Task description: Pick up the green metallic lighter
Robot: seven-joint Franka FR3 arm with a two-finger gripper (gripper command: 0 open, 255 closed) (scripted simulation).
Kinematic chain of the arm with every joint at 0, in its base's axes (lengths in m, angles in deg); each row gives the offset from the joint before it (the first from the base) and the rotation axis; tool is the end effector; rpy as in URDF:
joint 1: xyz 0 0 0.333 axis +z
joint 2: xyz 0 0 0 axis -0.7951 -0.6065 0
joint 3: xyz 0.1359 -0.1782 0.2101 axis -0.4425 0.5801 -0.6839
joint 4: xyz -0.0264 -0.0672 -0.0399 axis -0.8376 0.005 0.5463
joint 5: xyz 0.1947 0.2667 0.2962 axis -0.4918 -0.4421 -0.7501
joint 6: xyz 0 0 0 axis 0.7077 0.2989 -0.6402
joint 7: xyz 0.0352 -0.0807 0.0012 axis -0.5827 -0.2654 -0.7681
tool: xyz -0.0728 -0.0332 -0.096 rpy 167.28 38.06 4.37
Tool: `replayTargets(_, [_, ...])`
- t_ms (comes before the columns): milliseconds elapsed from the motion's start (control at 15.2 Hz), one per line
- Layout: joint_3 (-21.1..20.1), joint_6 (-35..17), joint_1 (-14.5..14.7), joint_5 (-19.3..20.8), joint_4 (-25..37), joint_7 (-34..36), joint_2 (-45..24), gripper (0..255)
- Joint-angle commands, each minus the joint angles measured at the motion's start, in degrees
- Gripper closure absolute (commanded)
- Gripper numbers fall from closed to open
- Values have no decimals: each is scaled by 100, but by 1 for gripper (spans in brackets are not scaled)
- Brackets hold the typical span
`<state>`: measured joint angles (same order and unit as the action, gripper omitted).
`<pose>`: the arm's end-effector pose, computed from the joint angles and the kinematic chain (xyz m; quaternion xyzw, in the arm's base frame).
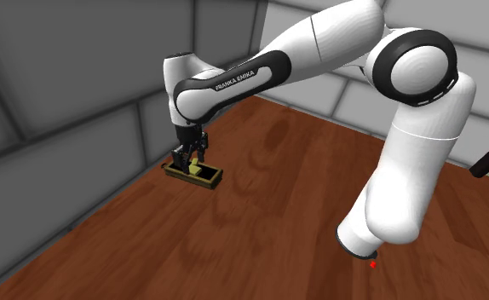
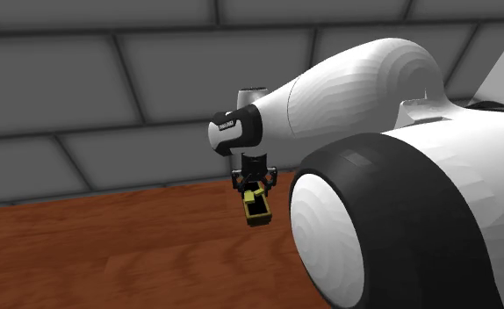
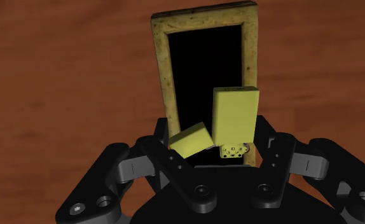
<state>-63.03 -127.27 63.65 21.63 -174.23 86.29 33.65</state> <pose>0.5594 0.2627 0.2918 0.9872 0.1353 -0.0832 0.0115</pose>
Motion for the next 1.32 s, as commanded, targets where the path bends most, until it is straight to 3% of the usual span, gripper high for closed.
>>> replayTargets(0, [1, -8, 0, 2, -5, 0, -4, 255])
replayTargets(462, [-1, 1, 1, 1, 0, 3, -1, 255])
replayTargets(1254, [-23, 838, -23, -104, 474, -53, 374, 255])
